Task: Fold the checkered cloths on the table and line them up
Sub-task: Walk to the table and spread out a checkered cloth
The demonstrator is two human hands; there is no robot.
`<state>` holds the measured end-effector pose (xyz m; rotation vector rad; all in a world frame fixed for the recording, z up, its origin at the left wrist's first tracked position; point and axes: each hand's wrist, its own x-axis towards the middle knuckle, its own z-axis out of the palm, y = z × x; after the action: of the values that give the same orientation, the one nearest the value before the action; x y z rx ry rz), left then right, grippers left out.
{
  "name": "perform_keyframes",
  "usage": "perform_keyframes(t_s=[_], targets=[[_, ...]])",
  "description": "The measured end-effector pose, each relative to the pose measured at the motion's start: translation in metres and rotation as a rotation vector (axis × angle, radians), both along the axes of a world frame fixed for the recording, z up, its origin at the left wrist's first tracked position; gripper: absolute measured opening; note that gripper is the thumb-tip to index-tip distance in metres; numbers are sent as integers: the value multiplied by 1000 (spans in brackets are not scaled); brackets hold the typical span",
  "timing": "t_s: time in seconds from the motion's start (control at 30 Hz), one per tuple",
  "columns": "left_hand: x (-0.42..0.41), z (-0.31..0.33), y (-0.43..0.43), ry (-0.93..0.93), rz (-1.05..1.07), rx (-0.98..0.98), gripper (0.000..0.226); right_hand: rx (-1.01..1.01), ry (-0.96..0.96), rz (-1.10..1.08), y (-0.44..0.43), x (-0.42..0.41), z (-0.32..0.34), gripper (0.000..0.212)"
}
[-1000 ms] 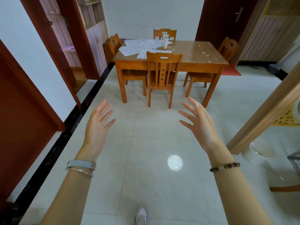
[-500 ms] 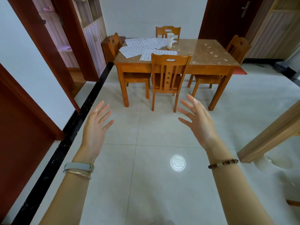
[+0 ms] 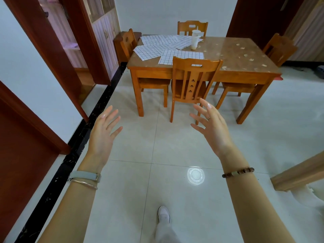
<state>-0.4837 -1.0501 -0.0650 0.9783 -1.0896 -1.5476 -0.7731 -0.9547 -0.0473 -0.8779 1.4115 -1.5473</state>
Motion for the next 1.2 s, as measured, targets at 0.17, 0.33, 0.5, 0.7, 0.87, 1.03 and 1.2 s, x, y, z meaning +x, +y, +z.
perform_keyframes(t_s=[0.17, 0.33, 0.5, 0.7, 0.87, 1.03, 1.2], targets=[[-12, -1, -68, -28, 19, 4, 43, -1, -48, 25, -75, -14, -3, 44], [-32, 0, -124, -5, 33, -5, 38, 9, -82, 50, -138, -22, -4, 46], [-53, -2, -174, 20, 34, -18, 37, 13, -75, 54, -186, -34, -3, 45], [-66, -13, -239, 46, 6, -13, 43, 34, -42, 34, -239, -50, -10, 47], [-76, -23, -308, 68, -15, -10, 43, 39, -23, -12, -293, -54, -17, 45], [-80, -22, -386, 95, -43, -5, 42, 35, -19, -64, -357, -52, -17, 45], [-81, -16, -463, 86, -92, 1, 42, 33, -16, -129, -423, -46, -16, 42]])
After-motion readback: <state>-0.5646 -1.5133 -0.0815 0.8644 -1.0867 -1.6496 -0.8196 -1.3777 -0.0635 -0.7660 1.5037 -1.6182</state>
